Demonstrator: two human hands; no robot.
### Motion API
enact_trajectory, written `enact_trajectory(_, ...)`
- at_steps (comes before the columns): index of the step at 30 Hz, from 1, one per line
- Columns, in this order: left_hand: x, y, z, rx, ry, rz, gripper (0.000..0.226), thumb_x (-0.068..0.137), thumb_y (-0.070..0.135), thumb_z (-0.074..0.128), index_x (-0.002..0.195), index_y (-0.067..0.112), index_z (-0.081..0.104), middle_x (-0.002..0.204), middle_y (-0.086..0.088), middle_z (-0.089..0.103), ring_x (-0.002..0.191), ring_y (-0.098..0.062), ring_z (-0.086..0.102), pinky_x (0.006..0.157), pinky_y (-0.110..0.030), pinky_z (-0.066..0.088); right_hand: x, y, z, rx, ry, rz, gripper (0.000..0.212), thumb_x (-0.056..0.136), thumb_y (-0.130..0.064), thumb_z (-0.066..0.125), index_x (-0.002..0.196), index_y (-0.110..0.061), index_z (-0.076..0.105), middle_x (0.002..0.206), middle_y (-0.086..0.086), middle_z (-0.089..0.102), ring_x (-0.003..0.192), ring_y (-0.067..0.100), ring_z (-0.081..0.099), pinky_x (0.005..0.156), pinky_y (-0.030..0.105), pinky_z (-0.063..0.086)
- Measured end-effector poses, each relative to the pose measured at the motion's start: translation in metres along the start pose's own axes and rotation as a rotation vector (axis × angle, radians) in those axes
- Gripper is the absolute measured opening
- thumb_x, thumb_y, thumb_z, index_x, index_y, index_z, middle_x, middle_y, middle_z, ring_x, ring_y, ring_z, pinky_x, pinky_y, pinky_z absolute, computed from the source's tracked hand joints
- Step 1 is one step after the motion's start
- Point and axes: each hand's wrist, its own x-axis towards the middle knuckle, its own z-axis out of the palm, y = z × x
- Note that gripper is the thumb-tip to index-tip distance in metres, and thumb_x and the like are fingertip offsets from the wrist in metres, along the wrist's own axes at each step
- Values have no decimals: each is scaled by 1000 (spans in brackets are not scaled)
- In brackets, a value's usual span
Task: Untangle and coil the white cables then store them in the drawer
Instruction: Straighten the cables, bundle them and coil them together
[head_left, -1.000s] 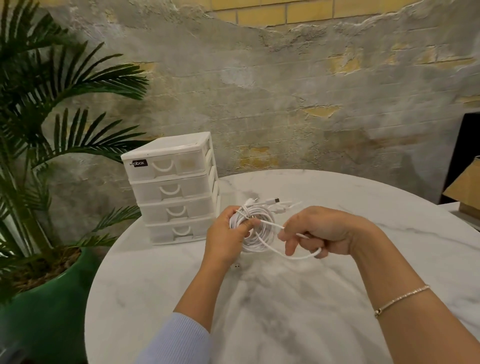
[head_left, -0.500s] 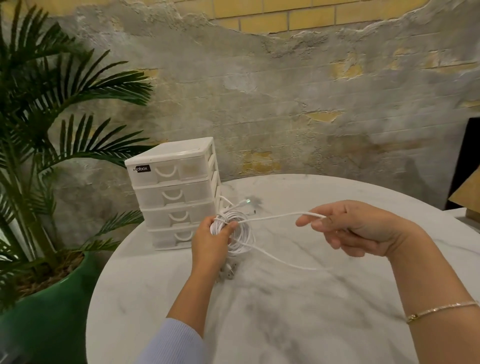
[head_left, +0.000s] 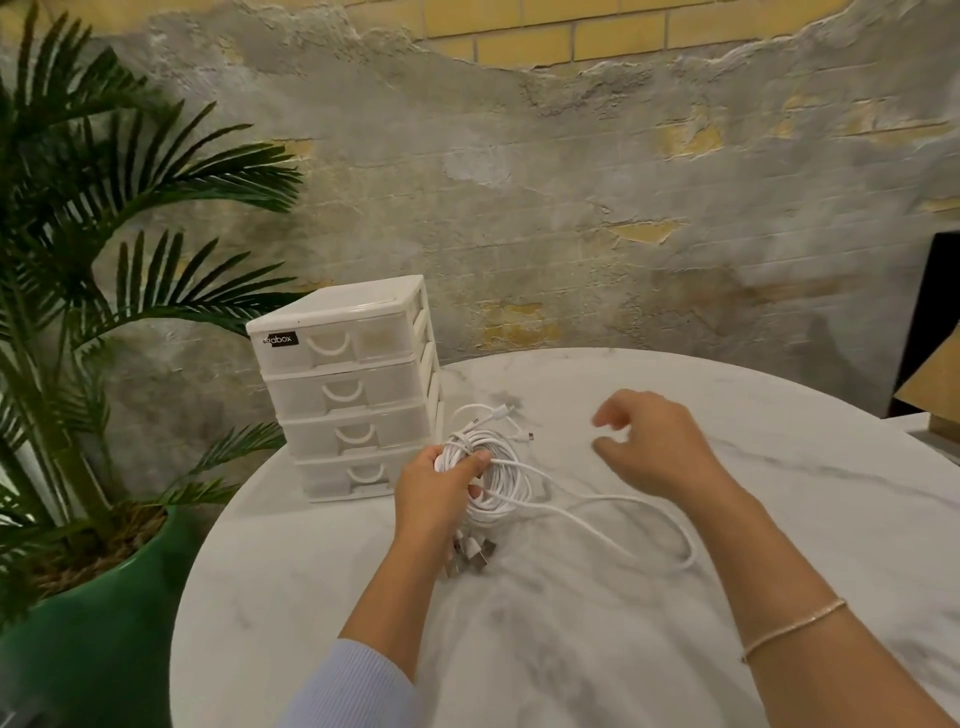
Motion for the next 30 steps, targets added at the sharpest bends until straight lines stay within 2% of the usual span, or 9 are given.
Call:
enact_trajectory(2, 0, 0, 1, -16, 2, -20, 12, 78, 19, 74, 82, 11, 66, 53, -5, 59, 47, -17, 52, 52, -29, 42, -10, -23, 11, 69, -133, -150, 12, 81, -37, 69, 80, -26, 63, 84, -5, 65, 84, 12, 61, 70, 20, 44)
enact_trajectory(4, 1, 0, 1, -33, 3, -28, 14, 78, 18, 74, 84, 9, 66, 55, -5, 59, 46, -16, 52, 51, -27, 42, -16, -33, 29, -21, -303, -185, 23, 75, -47, 72, 83, -25, 67, 84, -3, 67, 82, 13, 62, 75, 25, 49)
enact_trajectory(6, 0, 0, 2, -45, 3, -32, 15, 78, 16, 75, 86, 8, 65, 57, -5, 60, 47, -16, 53, 55, -30, 45, -17, -33, 40, -96, -389, -193, 23, 76, -38, 73, 93, -24, 69, 89, 0, 69, 80, 13, 63, 75, 27, 50)
enact_trajectory(9, 0, -1, 1, -32, 18, -29, 15, 78, 18, 75, 83, 10, 64, 59, -3, 60, 48, -14, 54, 55, -28, 44, -11, -29, 31, 44, -374, -207, 10, 86, -22, 65, 91, -19, 73, 65, -7, 65, 48, -5, 54, 54, 12, 44)
enact_trajectory(11, 1, 0, 0, -19, 33, -26, 15, 79, 21, 74, 82, 13, 62, 62, -3, 60, 48, -12, 54, 51, -25, 42, -5, -25, 14, 174, -236, -176, 13, 89, -20, 61, 85, -18, 73, 59, -13, 60, 44, -7, 51, 54, 10, 40)
enact_trajectory(16, 0, 0, 0, 3, 21, -10, 15, 81, 25, 72, 83, 14, 62, 66, -2, 62, 49, -9, 54, 48, -23, 38, 6, 6, -14, 481, 265, 68, 24, 91, -23, 53, 68, -24, 60, 64, -10, 61, 64, 12, 52, 77, 33, 44)
enact_trajectory(21, 0, -1, -1, 12, 34, -19, 12, 83, 22, 71, 83, 13, 62, 67, -1, 61, 52, -10, 57, 44, -21, 40, 15, 25, -17, 732, 675, 332, 21, 96, -29, 36, 90, -18, 53, 72, -5, 58, 88, 32, 59, 84, 40, 45)
enact_trajectory(25, 3, -3, -5, 15, 66, -19, 16, 82, 22, 71, 88, 11, 61, 69, -4, 61, 54, -12, 57, 53, -28, 48, 18, 46, -28, 820, 937, 544, 31, 97, -27, 34, 109, -9, 56, 103, 8, 64, 102, 25, 56, 90, 35, 42)
enact_trajectory(30, 6, -4, -3, -10, 80, -42, 22, 81, 22, 72, 94, 9, 61, 71, -2, 61, 56, -14, 59, 64, -36, 52, 19, 60, -32, 779, 1015, 617, 35, 99, -22, 31, 118, -3, 54, 123, 12, 59, 115, 28, 52, 93, 34, 39)
